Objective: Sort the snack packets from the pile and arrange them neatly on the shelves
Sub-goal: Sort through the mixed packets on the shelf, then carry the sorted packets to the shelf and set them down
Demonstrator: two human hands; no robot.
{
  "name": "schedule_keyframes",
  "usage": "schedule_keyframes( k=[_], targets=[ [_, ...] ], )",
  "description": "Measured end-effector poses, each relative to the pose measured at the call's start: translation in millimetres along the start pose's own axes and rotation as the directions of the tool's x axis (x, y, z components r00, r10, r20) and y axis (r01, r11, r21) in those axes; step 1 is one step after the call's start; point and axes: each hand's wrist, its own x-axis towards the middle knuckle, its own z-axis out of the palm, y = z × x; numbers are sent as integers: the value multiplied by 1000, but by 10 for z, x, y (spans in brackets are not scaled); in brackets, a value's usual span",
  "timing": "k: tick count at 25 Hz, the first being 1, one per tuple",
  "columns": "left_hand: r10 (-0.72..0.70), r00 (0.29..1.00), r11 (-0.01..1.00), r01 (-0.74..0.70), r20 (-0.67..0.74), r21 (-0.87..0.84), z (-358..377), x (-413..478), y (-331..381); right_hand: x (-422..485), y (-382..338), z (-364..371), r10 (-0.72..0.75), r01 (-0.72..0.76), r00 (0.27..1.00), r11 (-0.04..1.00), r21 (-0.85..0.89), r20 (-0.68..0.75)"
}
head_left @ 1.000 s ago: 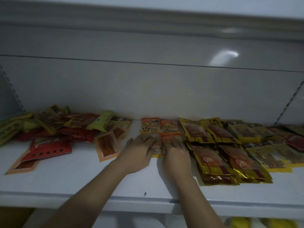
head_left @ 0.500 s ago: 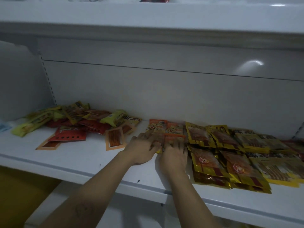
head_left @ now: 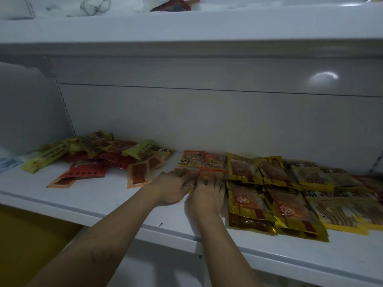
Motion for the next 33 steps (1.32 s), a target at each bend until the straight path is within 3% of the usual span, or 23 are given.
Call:
schedule_keyframes(
  k=[4,6,9,18,23,25,31,33],
  targets=[
    [-9,1000,1000,9,-12,-16,117,78,-38,12,-7,26,12,-11,999,1000,19,-40],
    [-74,979,987,44,-192,-156,226,25,-53,-4,-32,-40,23,-19,998,998,66,-64],
    [-137,875,972,28,-464,-235,254,-98,-17,-10,-31,-87,24,-18,996,998,62,-86],
    [-85,923,985,21,-375,-171,258,-167,67,9,39,-32,-46,46,999,999,29,-4],
    [-65,912,985,-6,-405,-173,224,-265,40,-30,-77,-83,-76,77,990,997,-1,-122],
    [-48,911,990,-11,-410,-139,203,-362,-139,13,-213,-109,-133,135,972,991,-4,-195],
    [-103,868,994,108,-486,-18,-148,-642,-1017,316,-948,-13,-263,272,952,961,38,-158],
    [-101,842,991,130,-530,19,-267,-720,-1312,435,-1228,68,-294,300,952,951,76,-87]
  ],
)
